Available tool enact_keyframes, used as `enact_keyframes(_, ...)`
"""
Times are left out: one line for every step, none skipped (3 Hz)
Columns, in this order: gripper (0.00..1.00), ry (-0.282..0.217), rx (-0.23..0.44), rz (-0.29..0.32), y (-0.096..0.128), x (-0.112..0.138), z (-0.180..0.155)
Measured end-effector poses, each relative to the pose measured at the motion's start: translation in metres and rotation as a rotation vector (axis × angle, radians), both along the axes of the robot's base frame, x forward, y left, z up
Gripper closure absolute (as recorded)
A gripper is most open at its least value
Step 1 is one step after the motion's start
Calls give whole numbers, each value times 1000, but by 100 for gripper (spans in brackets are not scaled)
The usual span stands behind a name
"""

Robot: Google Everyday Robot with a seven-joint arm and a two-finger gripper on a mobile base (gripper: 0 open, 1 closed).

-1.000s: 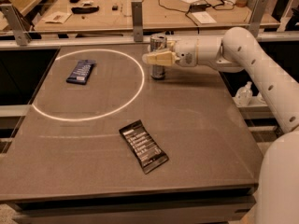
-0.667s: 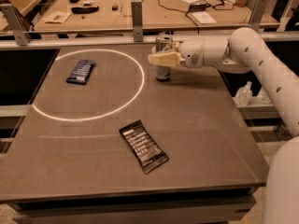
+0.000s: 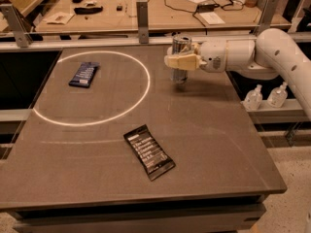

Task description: Move redbull can near rxbar chocolate

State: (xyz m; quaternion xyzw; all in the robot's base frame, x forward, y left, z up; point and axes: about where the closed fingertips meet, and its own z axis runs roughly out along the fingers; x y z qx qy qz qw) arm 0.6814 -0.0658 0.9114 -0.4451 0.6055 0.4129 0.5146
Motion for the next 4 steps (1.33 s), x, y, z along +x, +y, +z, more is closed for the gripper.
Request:
enact_keyframes(100,-34,14,24,1,-30,12)
enact_keyframes(100,-58,30,48,8,-60,21)
enact_keyframes(100,-55,46,91,18,-93,24)
enact_keyframes(100,-53,57,117,24,-118,27)
